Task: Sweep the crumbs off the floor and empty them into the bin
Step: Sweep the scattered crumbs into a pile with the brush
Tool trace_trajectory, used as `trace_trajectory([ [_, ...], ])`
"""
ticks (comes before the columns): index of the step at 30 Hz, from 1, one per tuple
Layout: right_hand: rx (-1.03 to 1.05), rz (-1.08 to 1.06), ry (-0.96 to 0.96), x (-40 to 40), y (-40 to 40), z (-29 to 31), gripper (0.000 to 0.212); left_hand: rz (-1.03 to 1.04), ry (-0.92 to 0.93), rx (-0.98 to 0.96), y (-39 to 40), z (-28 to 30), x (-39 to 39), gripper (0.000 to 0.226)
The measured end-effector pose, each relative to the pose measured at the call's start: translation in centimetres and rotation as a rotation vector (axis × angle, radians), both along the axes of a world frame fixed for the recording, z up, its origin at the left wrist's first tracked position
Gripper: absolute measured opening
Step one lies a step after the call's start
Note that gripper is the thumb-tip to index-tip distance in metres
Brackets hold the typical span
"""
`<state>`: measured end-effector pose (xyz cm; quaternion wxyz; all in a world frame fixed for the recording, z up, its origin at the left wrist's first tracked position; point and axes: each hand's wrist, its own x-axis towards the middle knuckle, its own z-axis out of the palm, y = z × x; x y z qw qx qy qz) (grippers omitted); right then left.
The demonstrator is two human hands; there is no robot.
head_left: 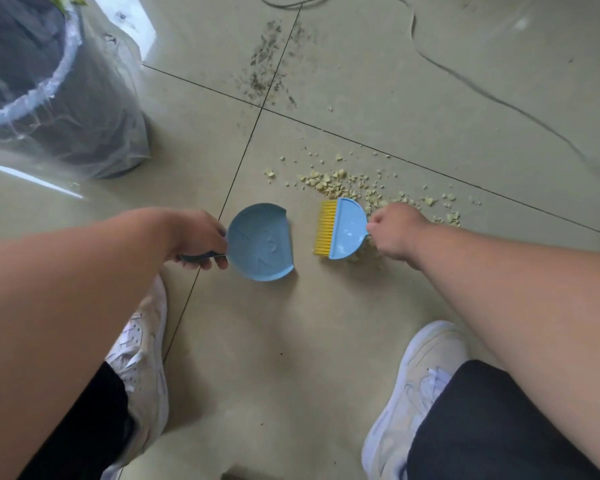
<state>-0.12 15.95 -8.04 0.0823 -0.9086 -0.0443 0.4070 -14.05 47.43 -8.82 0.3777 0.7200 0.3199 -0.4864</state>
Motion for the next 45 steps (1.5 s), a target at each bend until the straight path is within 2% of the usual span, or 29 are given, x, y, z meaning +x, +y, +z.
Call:
trace_trajectory([
  [4, 0.206, -0.093, 0.033, 0.1, 3.7, 0.7, 0.03, 0.108, -0.099, 0.067, 4.7, 0.3, 0.1, 0.02],
  [7, 0.418, -0.335, 0.099, 0.3, 8.0, -1.0, 0.023, 0.199, -0.163, 0.148, 7.4, 0.4, 1.5, 0.043],
  [9, 0.514, -0.489, 0.162, 0.3, 10.7, -2.2, 0.021, 0.19, -0.22, 0.238, 8.1, 0.8, 2.6, 0.032],
  [10, 0.528, -0.496, 0.174, 0.3, 11.8, -2.9, 0.02, 0.18, -0.256, 0.281, 8.0, 1.1, 3.2, 0.025],
  [12, 0.479, -0.478, 0.168, 0.2, 13.4, -3.7, 0.015, 0.149, -0.347, 0.36, 7.6, 1.4, 4.0, 0.028],
  [15, 0.36, -0.595, 0.126, 0.5, 12.9, -4.9, 0.044, 0.114, -0.398, 0.369, 6.2, 1.4, 4.5, 0.045],
  [19, 0.225, -0.599, 0.034, 1.0, 8.2, -5.0, 0.056, 0.08, -0.416, 0.326, 3.8, 0.5, 4.7, 0.05],
  [22, 0.147, -0.652, -0.019, 1.2, 3.1, -4.2, 0.052, 0.052, -0.425, 0.301, 1.0, -0.2, 4.9, 0.052],
  [26, 0.039, -0.669, 0.033, 0.8, -2.2, -2.0, 0.034, -0.056, -0.442, 0.237, -3.8, -0.4, 5.7, 0.055],
  [30, 0.206, -0.728, 0.193, 0.4, -4.5, -0.2, 0.018, -0.067, -0.513, 0.272, -5.1, 0.3, 6.2, 0.053],
  [32, 0.312, -0.744, 0.205, 0.4, -4.1, 0.7, 0.015, -0.03, -0.577, 0.322, -3.7, 1.5, 6.0, 0.049],
  [35, 0.38, -0.661, 0.217, -0.1, -1.2, 0.9, 0.013, -0.111, -0.619, 0.408, 0.1, 3.1, 5.1, 0.044],
  [39, 0.382, -0.391, 0.199, -2.6, 4.7, 0.5, 0.014, -0.172, -0.534, 0.45, 5.8, 3.9, 3.0, 0.039],
  [42, 0.392, -0.16, 0.196, -5.5, 8.3, -0.6, 0.027, -0.216, -0.491, 0.465, 8.2, 3.3, 0.9, 0.041],
  [45, 0.282, 0.036, 0.118, -6.9, 9.5, -1.4, 0.034, -0.188, -0.496, 0.456, 7.5, 1.8, -0.5, 0.04],
])
